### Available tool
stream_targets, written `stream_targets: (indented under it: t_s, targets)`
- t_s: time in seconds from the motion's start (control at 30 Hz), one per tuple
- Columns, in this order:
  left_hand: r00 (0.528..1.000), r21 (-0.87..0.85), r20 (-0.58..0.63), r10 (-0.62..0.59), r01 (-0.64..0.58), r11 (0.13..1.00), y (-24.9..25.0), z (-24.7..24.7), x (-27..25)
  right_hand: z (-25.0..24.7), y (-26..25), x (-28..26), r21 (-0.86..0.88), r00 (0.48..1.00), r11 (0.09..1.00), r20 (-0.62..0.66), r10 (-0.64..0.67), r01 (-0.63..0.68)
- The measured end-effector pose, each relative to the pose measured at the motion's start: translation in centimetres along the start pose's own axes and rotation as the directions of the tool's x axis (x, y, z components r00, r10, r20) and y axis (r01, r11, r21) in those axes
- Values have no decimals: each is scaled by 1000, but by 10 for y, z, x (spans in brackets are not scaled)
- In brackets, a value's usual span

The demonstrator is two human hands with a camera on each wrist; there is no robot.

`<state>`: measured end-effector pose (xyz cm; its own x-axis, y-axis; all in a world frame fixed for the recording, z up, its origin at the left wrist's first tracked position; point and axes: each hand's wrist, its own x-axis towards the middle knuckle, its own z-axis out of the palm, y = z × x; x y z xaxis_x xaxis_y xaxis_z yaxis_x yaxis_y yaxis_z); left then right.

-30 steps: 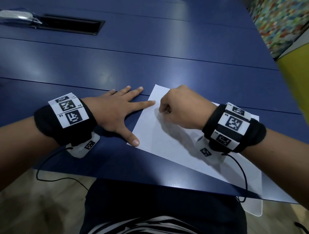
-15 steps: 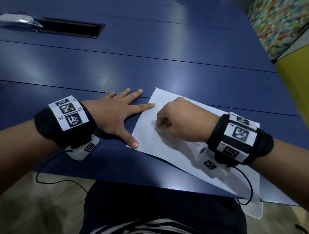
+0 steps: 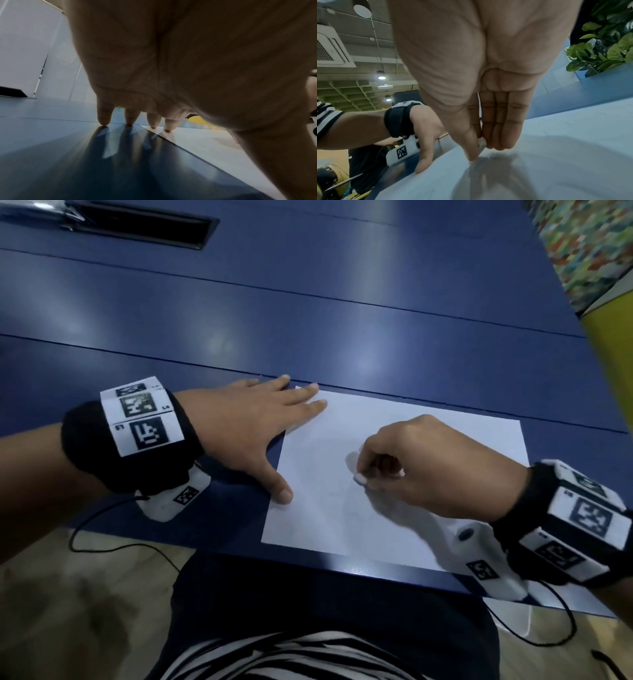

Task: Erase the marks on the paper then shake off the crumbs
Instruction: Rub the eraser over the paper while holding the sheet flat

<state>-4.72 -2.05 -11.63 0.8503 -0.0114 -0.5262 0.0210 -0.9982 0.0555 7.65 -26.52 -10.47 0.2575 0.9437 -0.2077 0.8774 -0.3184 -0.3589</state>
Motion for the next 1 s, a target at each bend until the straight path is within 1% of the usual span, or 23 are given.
stream_targets:
  t_s: [0.07, 0.17, 0.3, 0.37, 0.43, 0.5, 0.53, 0.6, 0.67, 0.73, 0.8, 0.83, 0.87, 1.0]
  targets:
    - [1000, 18, 29, 2, -3, 1000, 0, 4, 3, -4, -3, 3, 9, 1000, 1000, 10, -14, 14]
    - [1000, 19, 30, 0, -1, 1000, -2, 6, 4, -6, -7, 21, 24, 999, 1000, -46, -14, 15]
    - [999, 23, 34, -21, 21, 1000, -2, 7, 3, -3, -14, 45, -43, 994, 999, -104, 13, -18]
    - [999, 12, 30, -28, 28, 1000, -2, 7, 3, 0, -21, 43, -73, 997, 997, -82, -6, 0]
    - [999, -6, 33, -32, 32, 999, -3, 7, 2, 4, -34, 37, -95, 998, 993, 2, -69, 69]
    - [999, -19, 41, -31, 32, 999, -3, 8, 3, 5, -41, 33, -107, 993, 990, 79, -89, 97]
    - [999, -20, 42, -29, 30, 999, -3, 8, 3, 3, -40, 34, -114, 994, 990, 78, -72, 81]
    - [999, -19, 42, -27, 28, 999, -4, 8, 3, -3, -29, 43, -118, 1000, 993, 17, 5, -3]
    - [998, -17, 49, -30, 30, 999, -3, 8, 2, -7, -24, 46, -139, 998, 989, -39, 51, -56]
    - [998, -24, 52, -33, 35, 999, -3, 8, 2, -3, -31, 44, -158, 1000, 987, -12, 24, -25]
    - [998, -32, 51, -31, 33, 999, -3, 8, 3, 4, -48, 37, -167, 995, 984, 83, -52, 65]
    - [998, -31, 50, -30, 32, 999, -3, 8, 2, 7, -50, 36, -158, 991, 984, 113, -68, 86]
    - [998, -30, 50, -31, 32, 999, -3, 8, 2, 5, -50, 38, -157, 991, 984, 114, -64, 82]
    - [998, -32, 52, -33, 34, 999, -3, 7, 2, -9, -28, 53, -148, 998, 987, -29, 52, -56]
